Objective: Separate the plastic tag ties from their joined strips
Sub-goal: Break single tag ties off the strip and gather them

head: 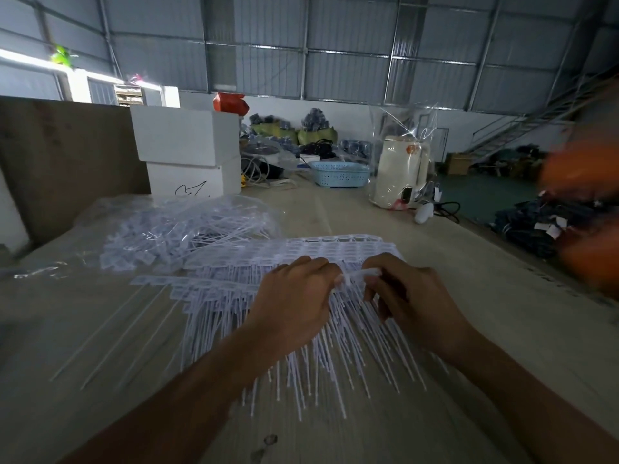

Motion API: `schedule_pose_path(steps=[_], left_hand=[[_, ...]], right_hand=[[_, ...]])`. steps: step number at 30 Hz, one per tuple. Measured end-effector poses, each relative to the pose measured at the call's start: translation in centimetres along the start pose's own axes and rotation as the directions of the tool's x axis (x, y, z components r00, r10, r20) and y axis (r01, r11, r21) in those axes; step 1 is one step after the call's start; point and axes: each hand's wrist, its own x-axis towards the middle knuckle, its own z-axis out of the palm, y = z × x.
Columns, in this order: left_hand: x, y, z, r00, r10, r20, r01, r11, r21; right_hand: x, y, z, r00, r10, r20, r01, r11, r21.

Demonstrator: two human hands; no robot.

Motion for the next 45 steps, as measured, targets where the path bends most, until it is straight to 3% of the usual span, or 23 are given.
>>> schedule_pose_path(steps=[3, 19, 22, 24, 27, 30, 34, 37, 42, 45], left_hand=[[0.0, 0.1, -0.2, 1.000, -0.016, 0.001, 0.016, 0.998, -0.054], [0.2, 0.3, -0.1, 0.999, 0.039, 0.033, -0.038, 0.998, -0.048], [0.1, 0.5, -0.3, 0.999, 0.041, -0.001, -0.041, 0.995, -0.094], [0.2, 0.5, -0.6, 0.999, 0.024, -0.041, -0.028, 0.992, -0.119], [0.3, 0.2, -0.7, 0.999, -0.039, -0.030, 0.034, 0.987, -0.154], [0.1, 0.2, -0.6, 0.999, -0.051, 0.006, 0.051, 0.984, -0.168], [0.1, 0.8, -0.8, 0.995, -0.077, -0.065, 0.062, 0.976, -0.208], [0.0, 1.2, -0.6, 0.995, -0.057, -0.087, 0.036, 0.973, -0.226], [0.3, -0.4, -0.7, 0.990, -0.048, 0.131, 0.101, 0.894, -0.437], [0.2, -2.1, -1.2, 0.983, -0.079, 0.165, 0.143, 0.894, -0.423]], right_hand=[[0.0, -0.1, -0.1, 0.999, -0.040, 0.017, 0.041, 0.998, -0.042], [0.2, 1.3, 0.4, 0.992, 0.115, -0.061, -0.122, 0.983, -0.134], [0.4, 2.9, -0.7, 0.944, 0.284, -0.171, -0.312, 0.934, -0.172], [0.5, 4.0, -2.1, 0.887, 0.405, -0.223, -0.430, 0.900, -0.071], [0.4, 3.2, -2.1, 0.894, 0.438, -0.094, -0.417, 0.891, 0.180], [0.6, 0.9, -0.2, 0.939, 0.343, 0.041, -0.342, 0.910, 0.234], [0.5, -1.1, 1.1, 0.915, 0.355, 0.193, -0.403, 0.842, 0.360], [0.4, -1.4, 1.3, 0.901, 0.370, 0.227, -0.431, 0.824, 0.368], [0.5, -0.7, 0.9, 0.868, 0.448, 0.215, -0.495, 0.737, 0.460], [0.6, 0.1, 0.7, 0.837, 0.514, 0.188, -0.530, 0.680, 0.507]])
